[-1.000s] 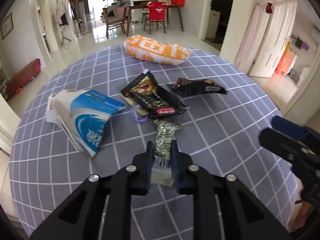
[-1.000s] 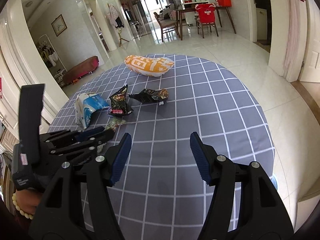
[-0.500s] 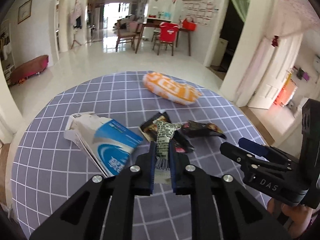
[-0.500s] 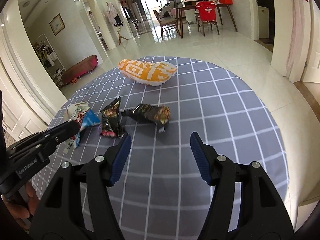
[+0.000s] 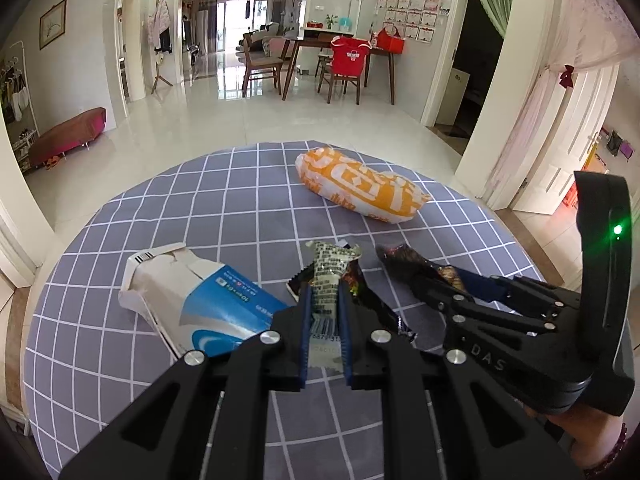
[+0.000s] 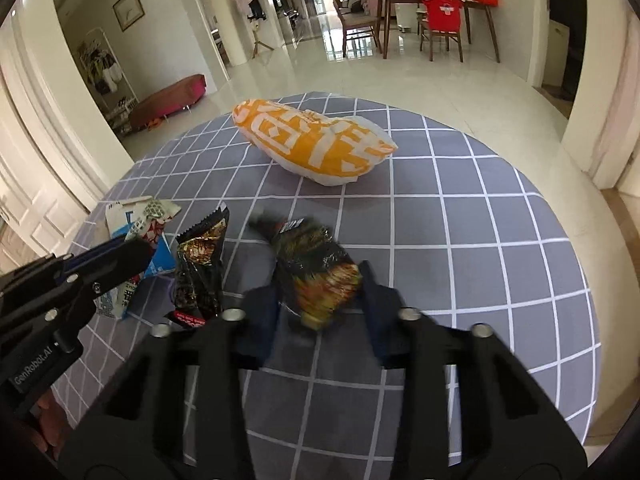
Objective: Collect trash
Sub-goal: 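Grasp the dark snack bag with the right tool, then carry clear wrapper and dark snack bag over the basin, open both tools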
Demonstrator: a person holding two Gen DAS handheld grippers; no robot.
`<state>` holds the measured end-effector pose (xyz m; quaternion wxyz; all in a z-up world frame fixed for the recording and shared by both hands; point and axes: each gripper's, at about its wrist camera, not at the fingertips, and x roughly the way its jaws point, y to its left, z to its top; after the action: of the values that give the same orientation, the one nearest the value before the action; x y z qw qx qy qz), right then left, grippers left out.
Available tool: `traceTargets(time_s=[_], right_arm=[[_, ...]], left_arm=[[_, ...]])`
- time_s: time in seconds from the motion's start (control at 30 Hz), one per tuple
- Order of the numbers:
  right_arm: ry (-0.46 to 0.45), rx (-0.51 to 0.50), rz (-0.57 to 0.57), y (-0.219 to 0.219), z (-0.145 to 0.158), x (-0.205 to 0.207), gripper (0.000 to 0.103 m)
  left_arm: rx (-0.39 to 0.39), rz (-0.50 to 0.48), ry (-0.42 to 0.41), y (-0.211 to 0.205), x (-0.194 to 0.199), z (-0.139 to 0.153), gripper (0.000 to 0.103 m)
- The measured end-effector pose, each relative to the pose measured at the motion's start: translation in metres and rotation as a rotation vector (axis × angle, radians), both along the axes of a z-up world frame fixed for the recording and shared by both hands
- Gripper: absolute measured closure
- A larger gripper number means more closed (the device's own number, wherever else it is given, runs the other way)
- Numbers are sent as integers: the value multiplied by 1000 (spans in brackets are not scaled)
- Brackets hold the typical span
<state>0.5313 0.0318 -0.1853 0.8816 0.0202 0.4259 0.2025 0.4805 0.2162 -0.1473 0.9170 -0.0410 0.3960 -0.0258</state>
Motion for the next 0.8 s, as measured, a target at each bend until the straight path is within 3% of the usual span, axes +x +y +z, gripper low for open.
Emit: traceTargets(time_s=[0.23, 0.47, 0.8], right_arm=[[-33, 24, 13, -13, 5, -18, 73], [-63, 101, -28, -53, 26, -57, 73], [-146, 203, -173, -160, 57, -140, 73]], left_arm=[[-1, -2, -2, -11, -8, 7, 91], [1, -35, -27, -38, -27, 25, 91], [-5, -197, -56, -135, -63, 45, 91]])
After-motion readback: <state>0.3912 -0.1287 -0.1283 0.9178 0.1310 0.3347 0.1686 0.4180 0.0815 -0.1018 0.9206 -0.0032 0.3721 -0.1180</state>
